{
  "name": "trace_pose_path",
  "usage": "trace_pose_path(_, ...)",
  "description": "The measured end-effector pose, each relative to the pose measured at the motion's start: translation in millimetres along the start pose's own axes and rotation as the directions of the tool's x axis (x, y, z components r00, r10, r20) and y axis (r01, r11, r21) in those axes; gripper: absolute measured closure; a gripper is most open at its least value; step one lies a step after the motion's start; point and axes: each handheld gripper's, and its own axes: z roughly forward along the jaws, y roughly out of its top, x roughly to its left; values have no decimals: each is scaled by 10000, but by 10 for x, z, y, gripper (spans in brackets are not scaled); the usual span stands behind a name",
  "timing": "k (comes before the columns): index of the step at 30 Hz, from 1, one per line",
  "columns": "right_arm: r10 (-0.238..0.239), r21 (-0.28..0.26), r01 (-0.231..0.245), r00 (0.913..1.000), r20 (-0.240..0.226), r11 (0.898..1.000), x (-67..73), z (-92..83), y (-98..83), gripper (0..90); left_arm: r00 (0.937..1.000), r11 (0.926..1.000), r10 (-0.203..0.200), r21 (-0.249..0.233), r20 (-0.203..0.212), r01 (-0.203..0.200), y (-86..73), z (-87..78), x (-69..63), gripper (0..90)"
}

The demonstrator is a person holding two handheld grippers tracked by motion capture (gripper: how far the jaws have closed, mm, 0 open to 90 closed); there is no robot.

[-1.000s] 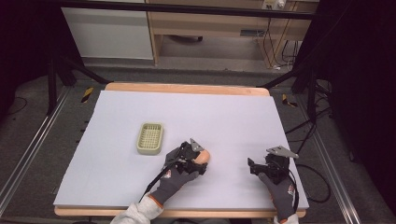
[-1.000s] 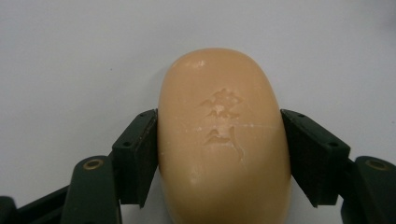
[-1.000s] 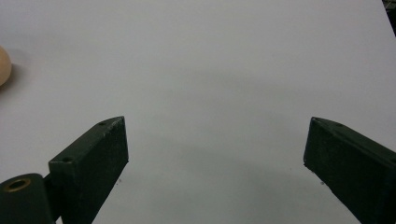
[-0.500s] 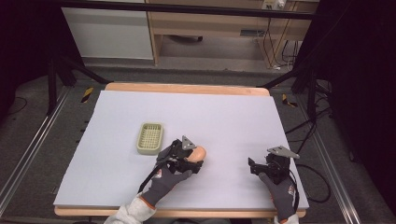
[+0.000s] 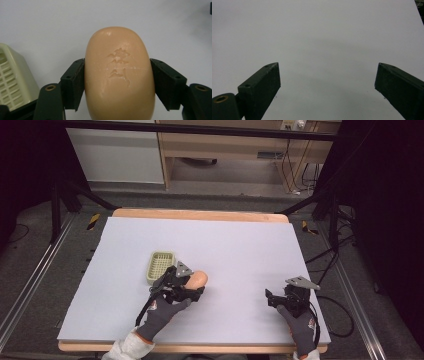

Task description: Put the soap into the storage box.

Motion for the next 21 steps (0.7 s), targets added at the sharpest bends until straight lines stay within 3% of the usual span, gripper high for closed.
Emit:
trace_pose_path(6,-2,-26,2,10000,-42,10000,9,-2,2,68,9990,9990,-415,-199,-147,412,-20,-69,124,316)
trace_pose_path(21,-48,-83,47,10000,-77,10000,29,-8,12,68,9943,9939,-926,-656,-536,890,15,-221,356,317)
